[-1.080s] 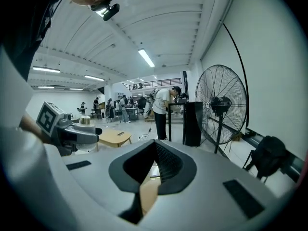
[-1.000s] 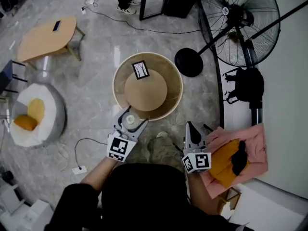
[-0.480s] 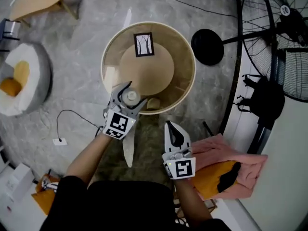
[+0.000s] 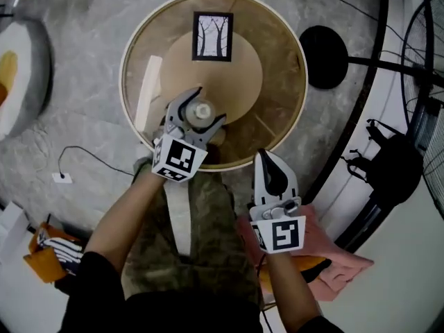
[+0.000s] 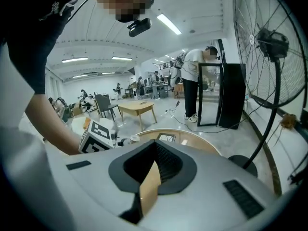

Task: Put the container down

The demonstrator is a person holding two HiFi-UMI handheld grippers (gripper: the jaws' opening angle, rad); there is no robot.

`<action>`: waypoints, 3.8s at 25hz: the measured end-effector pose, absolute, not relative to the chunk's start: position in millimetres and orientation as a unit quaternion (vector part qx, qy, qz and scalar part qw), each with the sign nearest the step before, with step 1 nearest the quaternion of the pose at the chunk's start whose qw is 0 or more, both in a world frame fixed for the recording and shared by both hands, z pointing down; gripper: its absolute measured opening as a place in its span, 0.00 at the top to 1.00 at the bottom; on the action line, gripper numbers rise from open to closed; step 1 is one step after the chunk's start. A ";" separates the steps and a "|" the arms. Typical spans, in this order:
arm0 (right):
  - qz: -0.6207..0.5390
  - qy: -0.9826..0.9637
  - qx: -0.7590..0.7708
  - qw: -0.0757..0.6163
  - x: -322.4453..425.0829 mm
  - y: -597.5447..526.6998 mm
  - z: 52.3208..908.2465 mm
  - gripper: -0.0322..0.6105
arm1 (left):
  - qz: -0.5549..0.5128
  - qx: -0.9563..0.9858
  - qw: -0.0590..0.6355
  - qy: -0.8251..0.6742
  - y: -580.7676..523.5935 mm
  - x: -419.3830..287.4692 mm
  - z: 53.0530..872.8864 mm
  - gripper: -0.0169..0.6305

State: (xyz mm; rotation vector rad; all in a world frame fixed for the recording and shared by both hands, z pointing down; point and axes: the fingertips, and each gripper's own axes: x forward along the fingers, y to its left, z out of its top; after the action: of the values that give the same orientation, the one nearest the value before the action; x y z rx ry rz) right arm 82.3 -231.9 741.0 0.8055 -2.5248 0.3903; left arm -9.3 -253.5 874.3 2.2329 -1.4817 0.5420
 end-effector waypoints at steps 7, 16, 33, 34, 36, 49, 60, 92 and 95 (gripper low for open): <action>0.183 -0.910 0.272 0.254 82.9 -222.9 812.8 0.92 | 0.186 0.776 0.192 -0.571 -299.0 -16.4 935.3 0.43; 0.182 -0.906 0.293 0.244 81.7 -252.3 843.7 0.92 | 0.184 0.775 0.172 -0.579 -321.6 -10.7 964.6 0.43; 0.195 -0.909 0.288 0.229 76.4 -229.1 835.6 0.92 | 0.215 0.788 0.171 -0.551 -309.0 -4.2 978.1 0.43; 0.195 -0.909 0.289 0.228 76.4 -229.3 835.1 0.92 | 0.222 0.789 0.169 -0.548 -307.1 -3.8 979.6 0.43; 0.196 -0.909 0.290 0.227 76.6 -228.9 836.2 0.92 | 0.230 0.789 0.169 -0.543 -304.9 -3.5 981.9 0.43; 0.204 -0.906 0.300 0.220 69.9 -222.4 834.3 0.92 | 0.279 0.786 0.166 -0.526 -287.5 -5.6 991.7 0.43; 0.219 -0.891 0.347 0.193 72.2 -204.4 814.4 0.92 | 0.257 0.783 0.177 -0.538 -236.2 -23.8 972.2 0.42; 0.062 -0.870 0.476 0.116 55.1 -78.0 292.1 0.92 | 0.029 0.766 0.076 -0.638 -6.8 -194.3 286.1 0.92; 0.047 -0.878 0.463 0.111 60.5 -87.0 283.3 0.92 | 0.031 0.756 0.065 -0.650 -10.5 -182.3 277.1 0.92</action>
State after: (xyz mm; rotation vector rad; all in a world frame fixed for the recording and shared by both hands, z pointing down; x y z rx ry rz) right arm 60.5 -87.0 283.3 1.3590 -2.5789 0.1379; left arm -182.3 -10.5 277.1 2.2824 -1.9615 0.0930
